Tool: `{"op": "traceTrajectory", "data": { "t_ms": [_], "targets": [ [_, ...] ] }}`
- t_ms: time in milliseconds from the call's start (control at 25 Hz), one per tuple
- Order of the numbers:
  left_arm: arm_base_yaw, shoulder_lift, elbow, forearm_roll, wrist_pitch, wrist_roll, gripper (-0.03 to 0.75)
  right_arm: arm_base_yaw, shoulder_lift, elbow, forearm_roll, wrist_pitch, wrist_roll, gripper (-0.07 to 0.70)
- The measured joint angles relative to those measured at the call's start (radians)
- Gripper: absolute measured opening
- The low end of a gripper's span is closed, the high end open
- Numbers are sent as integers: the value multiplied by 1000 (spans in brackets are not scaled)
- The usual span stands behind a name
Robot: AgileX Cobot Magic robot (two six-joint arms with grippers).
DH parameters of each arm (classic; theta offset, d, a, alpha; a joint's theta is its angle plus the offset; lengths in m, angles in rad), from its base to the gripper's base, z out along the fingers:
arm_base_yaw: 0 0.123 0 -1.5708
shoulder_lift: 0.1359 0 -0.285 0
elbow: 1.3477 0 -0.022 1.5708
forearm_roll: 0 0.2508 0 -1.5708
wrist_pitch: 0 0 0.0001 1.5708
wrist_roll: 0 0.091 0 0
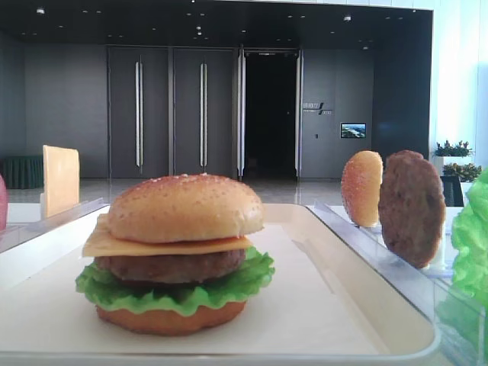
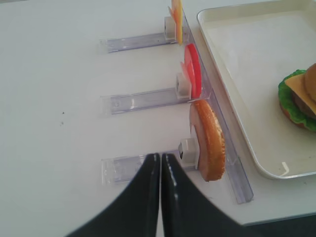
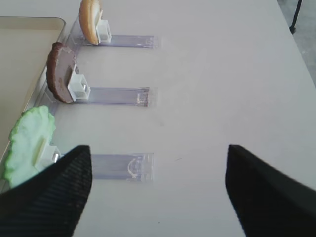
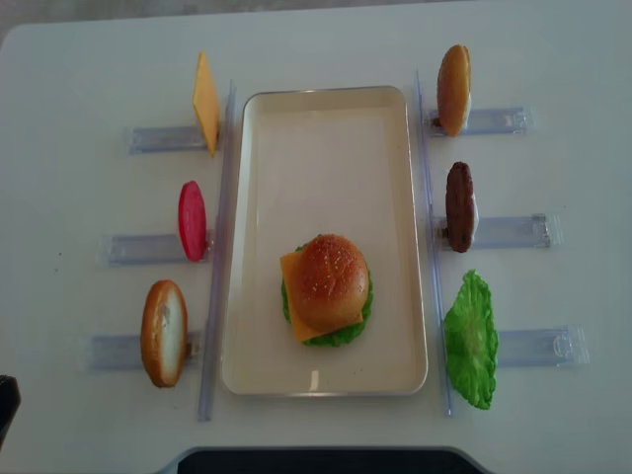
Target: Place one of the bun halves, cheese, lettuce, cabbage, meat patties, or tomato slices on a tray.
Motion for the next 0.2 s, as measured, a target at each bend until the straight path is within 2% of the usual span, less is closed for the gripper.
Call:
{"op": "traceTrajectory", "data": {
  "t_ms": [200],
  "targets": [
    [0, 0, 0, 0, 0, 0, -1, 0, 0, 0, 0, 0, 0, 531]
  ]
}}
